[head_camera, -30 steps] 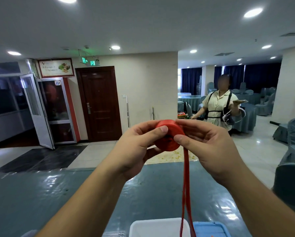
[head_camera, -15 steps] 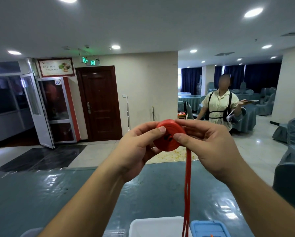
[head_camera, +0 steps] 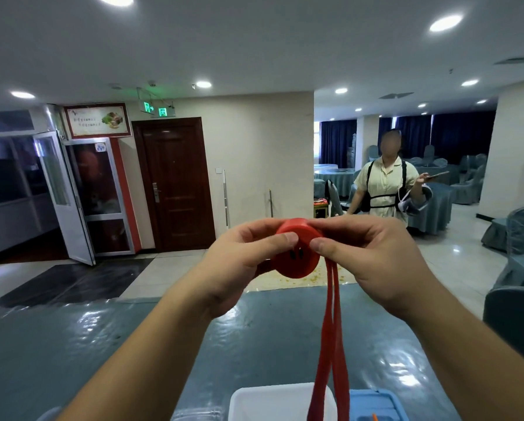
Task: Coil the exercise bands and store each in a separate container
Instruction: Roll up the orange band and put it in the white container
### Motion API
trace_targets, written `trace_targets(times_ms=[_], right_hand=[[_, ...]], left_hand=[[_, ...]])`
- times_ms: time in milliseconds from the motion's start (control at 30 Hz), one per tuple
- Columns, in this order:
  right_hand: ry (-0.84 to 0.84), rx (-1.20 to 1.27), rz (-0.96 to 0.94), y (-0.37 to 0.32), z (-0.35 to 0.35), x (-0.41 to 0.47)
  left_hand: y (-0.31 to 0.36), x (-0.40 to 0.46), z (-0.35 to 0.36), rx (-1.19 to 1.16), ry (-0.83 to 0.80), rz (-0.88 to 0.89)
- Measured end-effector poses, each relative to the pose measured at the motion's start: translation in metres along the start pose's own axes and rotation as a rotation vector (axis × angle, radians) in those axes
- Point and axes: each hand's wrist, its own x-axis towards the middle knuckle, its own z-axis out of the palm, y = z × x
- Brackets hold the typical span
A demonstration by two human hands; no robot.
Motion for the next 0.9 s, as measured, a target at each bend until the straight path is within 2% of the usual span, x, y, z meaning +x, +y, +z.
trace_targets(times_ms=[100,233,433,633,900], right_hand=[[0.016,0.046,-0.015,0.000,0.002,0.002],[0.069,0.159,-0.020,0.005,0.007,0.000],[-0.057,0.055,0.008,0.003,-0.004,0.000],[0.094,0.078,0.008,0.009,0.006,-0.003],[-0.010,0.066,0.035,0.001,0.001,0.002]], left_hand=[[0.004,0.002,0.001,0.002,0.015,0.018],[-0.004,0.002,0.010,-0.183,0.070,0.005],[0.007,-0.001,0.004,0.052,-0.016,0.021],[-0.002,-0.002,0.011,-0.160,0.107,0.012],[0.006,-0.003,0.001,0.001,0.043,0.012]])
